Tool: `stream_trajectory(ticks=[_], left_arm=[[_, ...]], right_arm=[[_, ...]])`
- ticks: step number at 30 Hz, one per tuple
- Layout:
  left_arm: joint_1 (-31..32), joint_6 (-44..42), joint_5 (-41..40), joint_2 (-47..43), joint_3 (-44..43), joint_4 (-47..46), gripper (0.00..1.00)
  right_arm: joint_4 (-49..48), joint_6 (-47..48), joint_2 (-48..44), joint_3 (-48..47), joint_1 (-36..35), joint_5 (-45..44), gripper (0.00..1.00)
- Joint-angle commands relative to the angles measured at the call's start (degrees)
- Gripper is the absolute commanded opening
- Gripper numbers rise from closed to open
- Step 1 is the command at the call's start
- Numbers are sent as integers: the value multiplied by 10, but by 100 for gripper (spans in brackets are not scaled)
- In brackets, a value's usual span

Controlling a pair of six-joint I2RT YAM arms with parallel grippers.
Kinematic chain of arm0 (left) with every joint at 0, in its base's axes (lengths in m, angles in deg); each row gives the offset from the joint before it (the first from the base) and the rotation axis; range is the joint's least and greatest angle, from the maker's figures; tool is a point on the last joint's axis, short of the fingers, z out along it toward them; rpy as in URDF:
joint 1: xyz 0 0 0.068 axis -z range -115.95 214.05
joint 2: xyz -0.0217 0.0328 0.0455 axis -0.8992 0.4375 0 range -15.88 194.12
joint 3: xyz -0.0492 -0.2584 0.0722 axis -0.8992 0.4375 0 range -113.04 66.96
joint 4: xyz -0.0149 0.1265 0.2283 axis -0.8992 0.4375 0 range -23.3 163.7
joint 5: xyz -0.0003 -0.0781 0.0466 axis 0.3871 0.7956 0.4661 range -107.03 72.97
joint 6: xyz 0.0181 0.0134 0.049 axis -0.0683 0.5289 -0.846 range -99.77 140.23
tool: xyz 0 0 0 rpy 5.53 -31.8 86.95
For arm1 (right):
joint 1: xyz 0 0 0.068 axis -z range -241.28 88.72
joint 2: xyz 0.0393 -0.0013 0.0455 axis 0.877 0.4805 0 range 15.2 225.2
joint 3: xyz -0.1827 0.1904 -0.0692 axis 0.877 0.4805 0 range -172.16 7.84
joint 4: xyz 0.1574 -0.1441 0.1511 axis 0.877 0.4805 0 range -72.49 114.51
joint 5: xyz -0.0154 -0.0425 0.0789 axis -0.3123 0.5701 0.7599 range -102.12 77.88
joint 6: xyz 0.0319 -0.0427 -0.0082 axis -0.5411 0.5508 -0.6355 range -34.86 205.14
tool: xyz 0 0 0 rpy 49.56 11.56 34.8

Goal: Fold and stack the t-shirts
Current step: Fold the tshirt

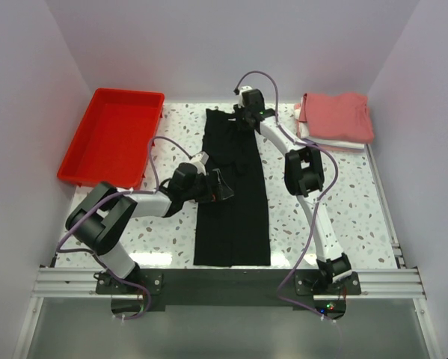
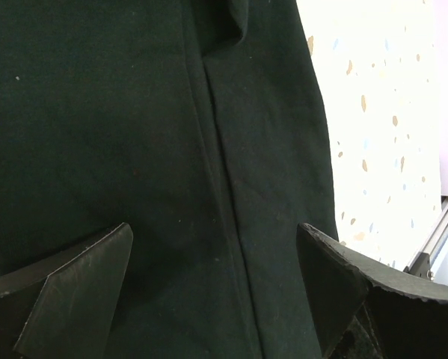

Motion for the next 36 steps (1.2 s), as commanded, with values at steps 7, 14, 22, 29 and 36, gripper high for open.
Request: stream_trajectory(ticks=[7, 14, 22, 29, 36], left_arm=[[-4, -1, -32, -17, 26, 28, 96], [-4, 1, -34, -17, 35, 29, 96], [-4, -1, -41, -28, 41, 39, 96], [-4, 0, -40, -25, 44, 37, 96], [-4, 2, -40, -24, 48, 37, 96]], right_arm=[[-46, 10, -29, -7, -2, -49, 0], [-37, 32, -32, -19, -2, -61, 0], [-11, 78, -29, -14, -1, -135, 0], [-16, 94, -45, -15, 2, -158, 0], [11, 97, -35, -44, 14, -179, 0]])
